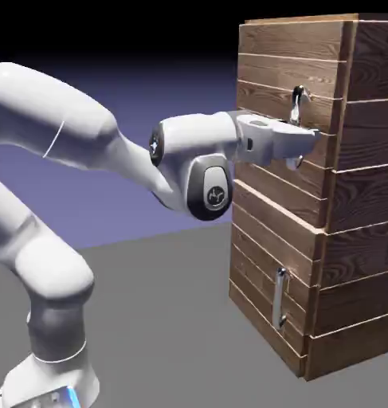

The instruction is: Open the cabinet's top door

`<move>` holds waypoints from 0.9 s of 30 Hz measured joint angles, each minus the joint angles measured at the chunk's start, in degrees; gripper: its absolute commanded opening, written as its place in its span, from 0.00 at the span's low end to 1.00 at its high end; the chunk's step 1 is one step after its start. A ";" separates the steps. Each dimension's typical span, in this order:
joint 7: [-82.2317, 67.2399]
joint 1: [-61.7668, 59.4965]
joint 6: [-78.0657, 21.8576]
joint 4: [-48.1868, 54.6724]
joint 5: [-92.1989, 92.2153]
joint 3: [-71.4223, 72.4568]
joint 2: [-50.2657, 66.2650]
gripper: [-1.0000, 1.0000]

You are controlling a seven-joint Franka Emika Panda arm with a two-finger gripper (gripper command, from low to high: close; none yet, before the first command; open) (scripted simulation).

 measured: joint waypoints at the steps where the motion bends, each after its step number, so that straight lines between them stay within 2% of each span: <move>1: -0.56 -2.01 0.05 -0.94 1.54 2.07 -0.41 0.00; 14: -3.24 -26.54 -1.34 -11.77 20.32 28.86 -9.49 0.00; 22: 15.49 -41.48 2.50 -9.61 3.40 35.67 -7.40 0.00; 27: 27.18 -51.40 2.83 -10.32 -4.63 41.12 -11.41 0.00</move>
